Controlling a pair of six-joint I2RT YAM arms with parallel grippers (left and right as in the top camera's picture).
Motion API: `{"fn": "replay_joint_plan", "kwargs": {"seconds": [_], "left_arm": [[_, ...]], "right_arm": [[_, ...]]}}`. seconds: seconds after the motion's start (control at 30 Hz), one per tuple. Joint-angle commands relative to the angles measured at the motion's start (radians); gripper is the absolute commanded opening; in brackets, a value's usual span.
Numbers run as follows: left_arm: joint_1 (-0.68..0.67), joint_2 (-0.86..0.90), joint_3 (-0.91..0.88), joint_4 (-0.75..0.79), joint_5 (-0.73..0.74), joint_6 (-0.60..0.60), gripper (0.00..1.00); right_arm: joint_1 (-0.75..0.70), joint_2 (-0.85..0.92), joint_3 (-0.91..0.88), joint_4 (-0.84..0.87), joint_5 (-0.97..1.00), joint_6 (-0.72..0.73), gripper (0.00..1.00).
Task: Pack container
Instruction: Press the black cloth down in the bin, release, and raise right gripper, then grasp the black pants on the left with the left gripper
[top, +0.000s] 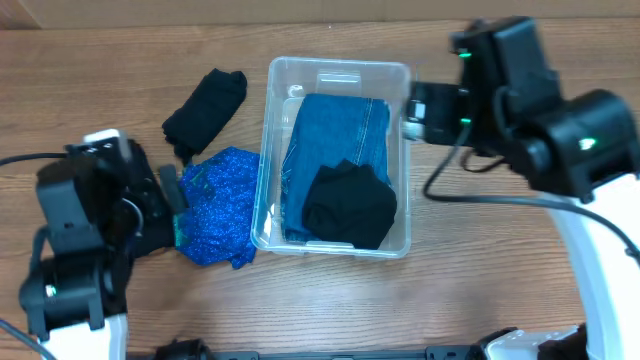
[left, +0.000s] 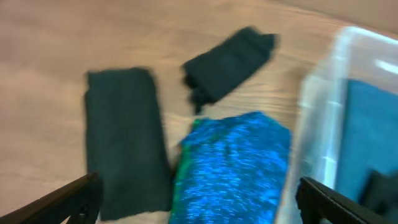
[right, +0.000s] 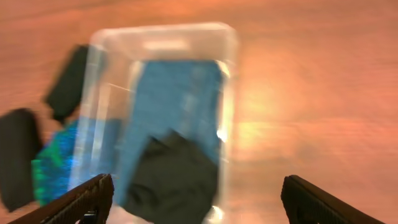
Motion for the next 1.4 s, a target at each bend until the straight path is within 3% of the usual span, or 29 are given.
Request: {"fn": "replay_joint_plan", "kwargs": {"seconds": [0.0, 0.2, 0.4, 0.6, 0.77, 1.07, 1.37], "left_arm": [[0.166, 0.058, 0.020, 0.001, -0.022, -0.127, 1.00], [0.410, 0.214, 0.019, 0.002, 0.168, -0.129, 1.00], [0.546, 0.415, 0.012, 0.014, 0.222, -0.092, 1.00], [0.653, 0.506, -0.034, 0.103, 0.356, -0.019, 1.00], [0.678, 0.568, -0.060, 0.160, 0.426, 0.069, 1.00], [0.672, 0.760, -0.077, 0.212, 0.431, 0.125, 1.00], [0.672, 0.883, -0.076, 0.283, 0.593, 0.238, 1.00]], "right_arm": [[-0.093, 0.023, 0.004, -0.049, 0.007, -0.018, 0.93], [-0.182, 0.023, 0.004, -0.091, 0.006, -0.047, 0.97], [-0.185, 0.023, 0.004, -0.099, 0.006, -0.064, 0.97], [-0.185, 0.023, 0.004, -0.098, 0.006, -0.068, 0.98], [-0.185, 0.023, 0.004, -0.097, 0.006, -0.068, 0.98], [-0.185, 0.023, 0.004, -0.098, 0.006, -0.071, 0.98], [-0.185, 0.023, 0.004, -0.098, 0.006, -0.071, 0.99]]}}
